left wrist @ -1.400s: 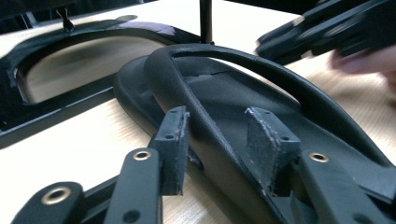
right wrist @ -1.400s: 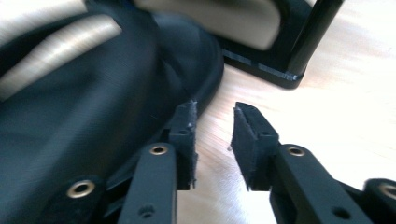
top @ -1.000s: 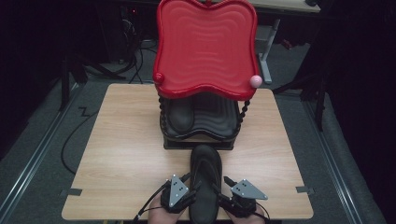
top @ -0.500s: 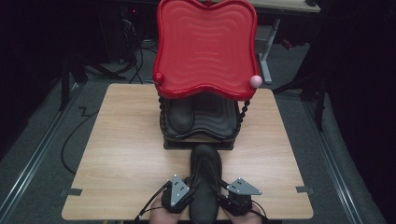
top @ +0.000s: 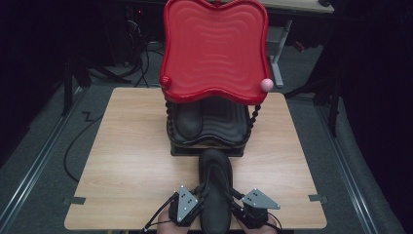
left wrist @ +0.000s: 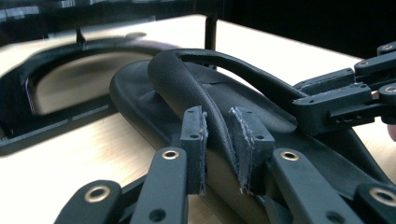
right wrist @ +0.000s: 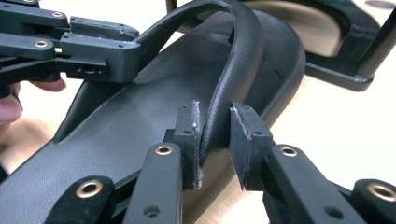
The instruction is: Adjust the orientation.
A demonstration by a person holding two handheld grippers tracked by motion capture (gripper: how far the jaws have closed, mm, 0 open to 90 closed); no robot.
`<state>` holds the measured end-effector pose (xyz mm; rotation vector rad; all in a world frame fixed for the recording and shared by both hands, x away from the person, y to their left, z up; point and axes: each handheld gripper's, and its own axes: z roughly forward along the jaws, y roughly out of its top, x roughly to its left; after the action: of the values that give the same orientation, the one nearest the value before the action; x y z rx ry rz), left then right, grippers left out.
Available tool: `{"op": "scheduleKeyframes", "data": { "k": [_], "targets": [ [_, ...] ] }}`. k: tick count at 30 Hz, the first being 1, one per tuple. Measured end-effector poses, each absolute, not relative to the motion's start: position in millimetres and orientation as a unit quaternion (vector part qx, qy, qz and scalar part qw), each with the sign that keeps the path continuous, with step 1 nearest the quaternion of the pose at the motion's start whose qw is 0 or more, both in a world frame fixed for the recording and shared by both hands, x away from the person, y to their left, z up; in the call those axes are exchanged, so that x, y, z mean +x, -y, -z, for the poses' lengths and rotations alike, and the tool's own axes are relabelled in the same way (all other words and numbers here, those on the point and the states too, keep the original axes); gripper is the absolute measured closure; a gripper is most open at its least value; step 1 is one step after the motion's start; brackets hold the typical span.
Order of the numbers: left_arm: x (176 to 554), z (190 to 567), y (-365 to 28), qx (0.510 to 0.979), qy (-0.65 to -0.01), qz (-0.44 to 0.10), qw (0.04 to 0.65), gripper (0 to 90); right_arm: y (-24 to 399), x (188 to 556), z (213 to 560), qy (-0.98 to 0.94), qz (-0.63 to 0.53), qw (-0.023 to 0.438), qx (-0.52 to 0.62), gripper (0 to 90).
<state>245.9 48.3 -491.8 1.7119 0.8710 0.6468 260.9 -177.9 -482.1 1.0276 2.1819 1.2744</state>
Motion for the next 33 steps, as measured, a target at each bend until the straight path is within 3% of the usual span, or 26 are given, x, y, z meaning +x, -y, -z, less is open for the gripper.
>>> {"op": "scheduleKeyframes", "data": {
  "k": [15, 26, 33],
  "targets": [
    [224.3, 458.5, -41.7, 0.696, -0.318, -0.31, 0.565, 74.7, 192.2, 234.1, 450.1, -0.754, -0.505, 0.241, 0.345, 74.3],
    [255.6, 441.9, -41.4, 0.676, -0.319, -0.327, 0.578, 74.9, 186.3, 255.1, 438.2, -0.734, -0.515, 0.28, 0.342, 74.2],
    [297.0, 430.6, -36.3, 0.667, -0.329, -0.342, 0.574, 75.3, 186.0, 290.4, 426.0, -0.714, -0.523, 0.303, 0.354, 74.3]
  ]
}}
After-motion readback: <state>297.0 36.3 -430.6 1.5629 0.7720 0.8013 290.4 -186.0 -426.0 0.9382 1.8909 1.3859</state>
